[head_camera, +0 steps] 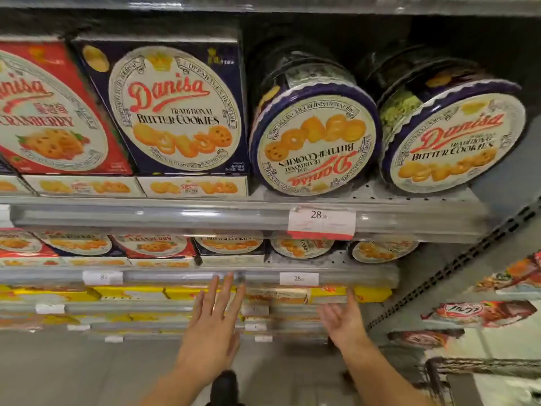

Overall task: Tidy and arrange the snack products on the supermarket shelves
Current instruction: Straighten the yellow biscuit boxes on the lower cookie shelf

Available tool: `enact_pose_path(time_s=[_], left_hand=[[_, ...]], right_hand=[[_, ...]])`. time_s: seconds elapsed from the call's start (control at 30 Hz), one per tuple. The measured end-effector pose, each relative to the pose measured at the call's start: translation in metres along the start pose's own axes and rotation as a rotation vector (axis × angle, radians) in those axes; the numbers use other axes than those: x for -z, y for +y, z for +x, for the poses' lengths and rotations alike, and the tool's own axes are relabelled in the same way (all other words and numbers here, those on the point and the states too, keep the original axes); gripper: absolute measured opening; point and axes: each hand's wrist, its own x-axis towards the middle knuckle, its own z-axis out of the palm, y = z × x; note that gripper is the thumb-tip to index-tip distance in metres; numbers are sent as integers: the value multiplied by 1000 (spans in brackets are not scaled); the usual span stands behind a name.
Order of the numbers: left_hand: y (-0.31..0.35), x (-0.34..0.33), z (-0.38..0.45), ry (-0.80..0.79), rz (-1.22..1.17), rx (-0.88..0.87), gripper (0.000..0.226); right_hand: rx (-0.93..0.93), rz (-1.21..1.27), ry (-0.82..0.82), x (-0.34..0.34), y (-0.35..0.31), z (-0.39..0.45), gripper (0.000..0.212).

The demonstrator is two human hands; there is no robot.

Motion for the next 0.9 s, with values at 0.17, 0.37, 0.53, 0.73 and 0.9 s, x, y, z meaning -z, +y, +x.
enact_pose_path(time_s=[0.17,0.37,0.53,0.73,0.9], left_hand=[[-17,-22,14,-47,40,-118,113],[-25,-45,19,-48,39,-137,118],[-20,-45,20,-69,-19,-113,121],[-13,-36,18,-110,-31,-66,115],[1,-28,16,-93,-40,-1,114]], right_hand=[[94,101,61,-5,2,11,28],[164,145,149,-14,6,1,29],[260,64,178,-5,9,-14,32],[236,18,187,38,26,-47,53],[216,-92,188,70,33,-85,51]])
